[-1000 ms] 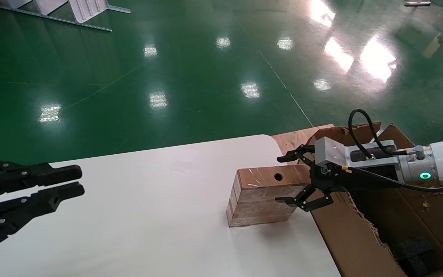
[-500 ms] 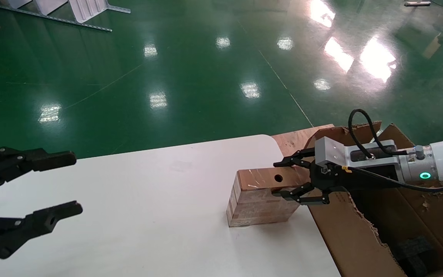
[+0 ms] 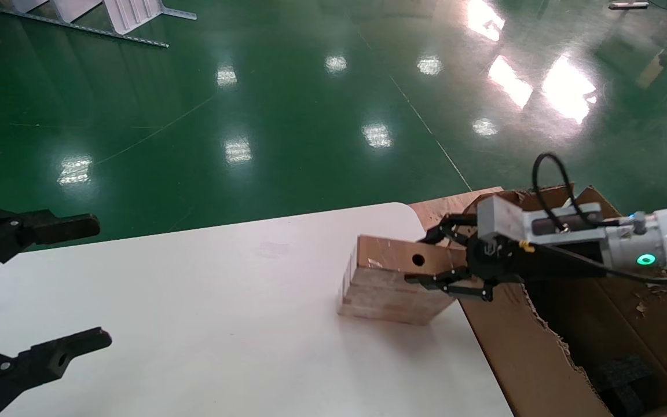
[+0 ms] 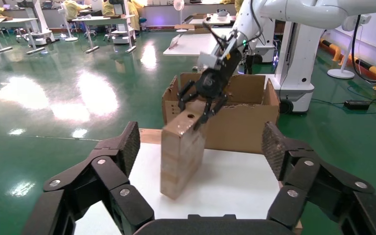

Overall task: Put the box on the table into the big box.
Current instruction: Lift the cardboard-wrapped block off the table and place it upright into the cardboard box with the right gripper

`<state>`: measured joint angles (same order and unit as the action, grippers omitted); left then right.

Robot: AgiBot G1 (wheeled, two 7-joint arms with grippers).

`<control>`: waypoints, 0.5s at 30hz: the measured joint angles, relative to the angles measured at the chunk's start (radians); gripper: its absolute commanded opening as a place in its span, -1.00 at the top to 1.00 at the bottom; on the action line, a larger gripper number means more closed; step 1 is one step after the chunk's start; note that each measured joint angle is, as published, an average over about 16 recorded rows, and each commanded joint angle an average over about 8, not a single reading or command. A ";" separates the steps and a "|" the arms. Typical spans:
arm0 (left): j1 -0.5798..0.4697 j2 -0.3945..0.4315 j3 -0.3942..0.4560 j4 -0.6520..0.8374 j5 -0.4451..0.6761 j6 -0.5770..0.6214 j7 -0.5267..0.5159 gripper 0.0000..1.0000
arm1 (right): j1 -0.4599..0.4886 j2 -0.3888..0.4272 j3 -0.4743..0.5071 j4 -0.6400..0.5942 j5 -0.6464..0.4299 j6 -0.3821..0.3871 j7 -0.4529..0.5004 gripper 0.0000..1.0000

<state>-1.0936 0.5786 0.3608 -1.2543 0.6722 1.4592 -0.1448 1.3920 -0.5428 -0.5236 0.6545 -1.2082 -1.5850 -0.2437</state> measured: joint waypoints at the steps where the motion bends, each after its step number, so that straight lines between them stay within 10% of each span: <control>1: 0.000 0.000 0.000 0.000 0.000 0.000 0.000 -1.00 | 0.004 0.012 0.000 0.012 0.019 -0.001 0.013 1.00; 15: 0.000 0.000 0.000 0.000 0.000 0.000 0.000 -1.00 | 0.117 0.299 0.036 0.059 0.231 0.027 0.194 1.00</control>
<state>-1.0936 0.5785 0.3609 -1.2543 0.6722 1.4592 -0.1447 1.5094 -0.2442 -0.4874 0.7131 -0.9771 -1.5580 -0.0497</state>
